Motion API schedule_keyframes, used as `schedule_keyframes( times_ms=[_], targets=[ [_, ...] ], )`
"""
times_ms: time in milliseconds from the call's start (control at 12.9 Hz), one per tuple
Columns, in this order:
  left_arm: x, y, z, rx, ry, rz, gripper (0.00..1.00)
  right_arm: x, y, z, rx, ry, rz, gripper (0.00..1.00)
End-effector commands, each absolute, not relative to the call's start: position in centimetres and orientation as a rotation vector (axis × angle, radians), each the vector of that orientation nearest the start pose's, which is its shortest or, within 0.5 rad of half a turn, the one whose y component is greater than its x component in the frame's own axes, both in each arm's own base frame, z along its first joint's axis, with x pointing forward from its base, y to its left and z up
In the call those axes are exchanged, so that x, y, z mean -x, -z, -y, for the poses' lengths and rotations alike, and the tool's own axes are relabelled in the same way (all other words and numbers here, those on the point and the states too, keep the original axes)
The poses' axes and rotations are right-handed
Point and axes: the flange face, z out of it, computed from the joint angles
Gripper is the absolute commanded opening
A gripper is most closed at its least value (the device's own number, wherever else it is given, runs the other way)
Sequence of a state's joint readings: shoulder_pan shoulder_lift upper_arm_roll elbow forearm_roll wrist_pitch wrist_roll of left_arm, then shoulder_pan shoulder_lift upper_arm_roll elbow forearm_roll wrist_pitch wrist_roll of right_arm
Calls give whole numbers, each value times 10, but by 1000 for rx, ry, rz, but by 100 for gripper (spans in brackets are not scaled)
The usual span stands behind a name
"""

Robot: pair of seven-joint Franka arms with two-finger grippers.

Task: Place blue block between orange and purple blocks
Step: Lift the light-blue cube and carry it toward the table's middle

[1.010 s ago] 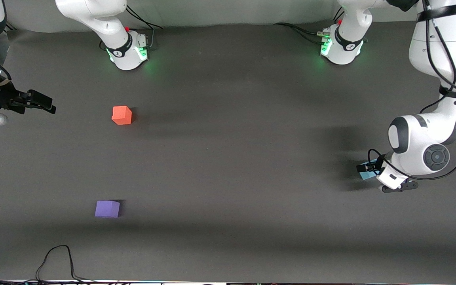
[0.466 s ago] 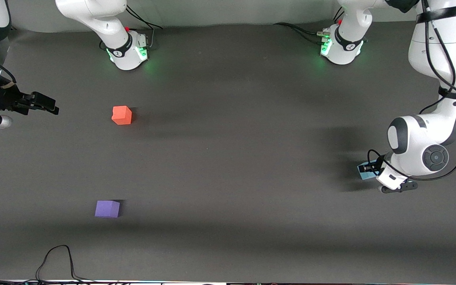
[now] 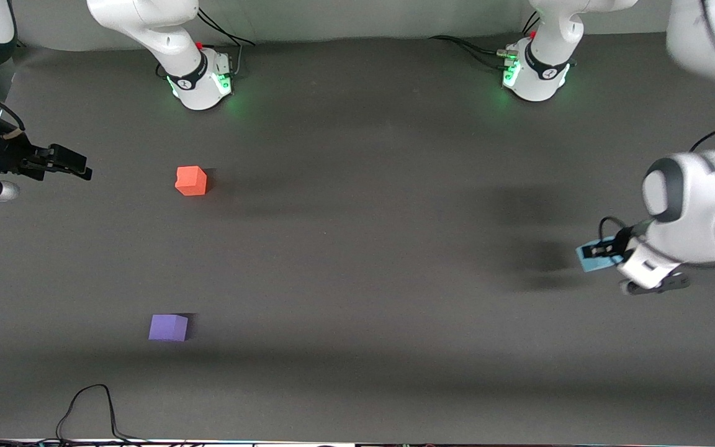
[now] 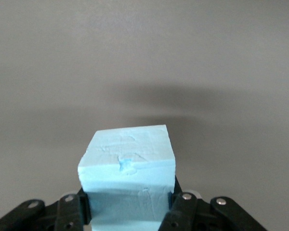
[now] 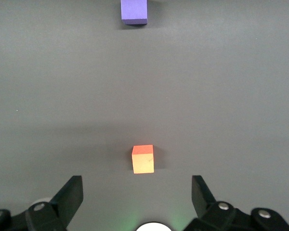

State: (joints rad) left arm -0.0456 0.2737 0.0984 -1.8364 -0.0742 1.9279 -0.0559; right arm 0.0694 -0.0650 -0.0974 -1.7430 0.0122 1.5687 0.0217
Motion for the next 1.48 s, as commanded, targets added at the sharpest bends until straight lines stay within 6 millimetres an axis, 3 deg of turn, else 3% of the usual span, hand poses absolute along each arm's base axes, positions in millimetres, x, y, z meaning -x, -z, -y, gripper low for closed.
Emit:
schedule_keyframes(
  times_ms=[0, 233, 389, 544, 777, 1088, 1166, 1399],
  targets=[
    [-566, -470, -27, 3161, -286, 204, 14, -523, -578, 13, 3117, -149, -89, 100],
    [-536, -549, -22, 3140, -303, 173, 14, -522, -574, 16, 3115, -161, -98, 100],
    [-527, -577, -6, 3129, -308, 196, 15, -521, -575, 16, 3115, -159, -105, 100],
    [-526, -588, 44, 3105, -284, 204, 14, -522, -575, 16, 3115, -154, -108, 100],
    [-516, -601, 146, 3097, -216, 234, 15, -523, -575, 13, 3117, -152, -98, 100],
    [-516, -593, 298, 3124, -237, 363, 17, -527, -574, 11, 3130, -119, -86, 100],
    [-515, -589, 329, 3137, -261, 403, 17, -527, -576, 7, 3130, -107, -76, 100],
    [-503, -568, 398, 3143, -285, 488, 17, -528, -578, 9, 3127, -99, -79, 100]
  ],
)
